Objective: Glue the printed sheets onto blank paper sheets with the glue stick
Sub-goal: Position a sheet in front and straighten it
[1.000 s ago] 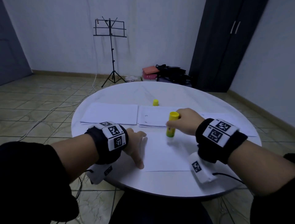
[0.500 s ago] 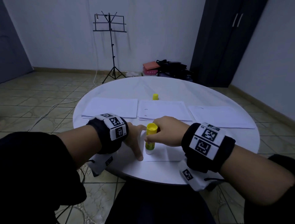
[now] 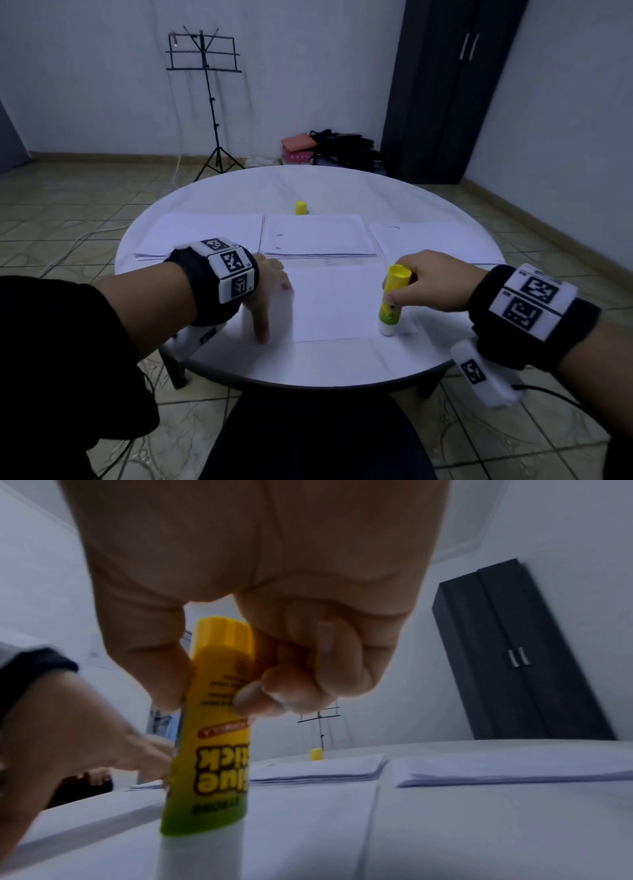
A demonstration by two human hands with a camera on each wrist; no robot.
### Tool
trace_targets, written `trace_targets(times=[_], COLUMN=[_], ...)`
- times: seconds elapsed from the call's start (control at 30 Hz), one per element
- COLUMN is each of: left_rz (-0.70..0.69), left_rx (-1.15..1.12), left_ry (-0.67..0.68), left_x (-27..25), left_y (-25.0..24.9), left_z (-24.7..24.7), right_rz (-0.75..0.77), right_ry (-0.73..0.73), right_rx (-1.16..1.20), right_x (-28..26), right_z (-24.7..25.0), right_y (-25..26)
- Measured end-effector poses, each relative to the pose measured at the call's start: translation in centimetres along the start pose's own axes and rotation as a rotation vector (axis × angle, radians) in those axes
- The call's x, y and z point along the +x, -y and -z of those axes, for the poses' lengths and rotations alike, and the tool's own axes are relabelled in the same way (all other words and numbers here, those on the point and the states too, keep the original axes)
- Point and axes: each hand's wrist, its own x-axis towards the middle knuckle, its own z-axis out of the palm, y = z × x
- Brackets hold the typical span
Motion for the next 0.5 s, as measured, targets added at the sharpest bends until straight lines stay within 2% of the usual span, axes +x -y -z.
trace_targets(times=[0.1, 0.23, 0.37, 0.5], left_rz=[0.006, -0.024, -0.022, -0.016], left_rx=[-0.046, 0.017, 0.057, 0.052], left_ry=[0.013, 0.031, 0.063, 0.057], left_x=[0.4, 0.8, 1.0, 1.2], left_y=[-0.2, -0.6, -0.9, -0.8], left_z=[0.3, 0.5, 0.8, 0.6], right_rz=[-0.040, -0.102, -0.162, -0.164], right_ry=[-0.029, -0.189, -0.151, -0.105], right_rx=[-0.008, 0.023, 0.002, -0.074], right_x=[1.0, 4.1, 6.7, 6.1], right_z=[0.8, 1.2, 1.0, 1.0], right_y=[-0.7, -0.3, -0.2, -0.1])
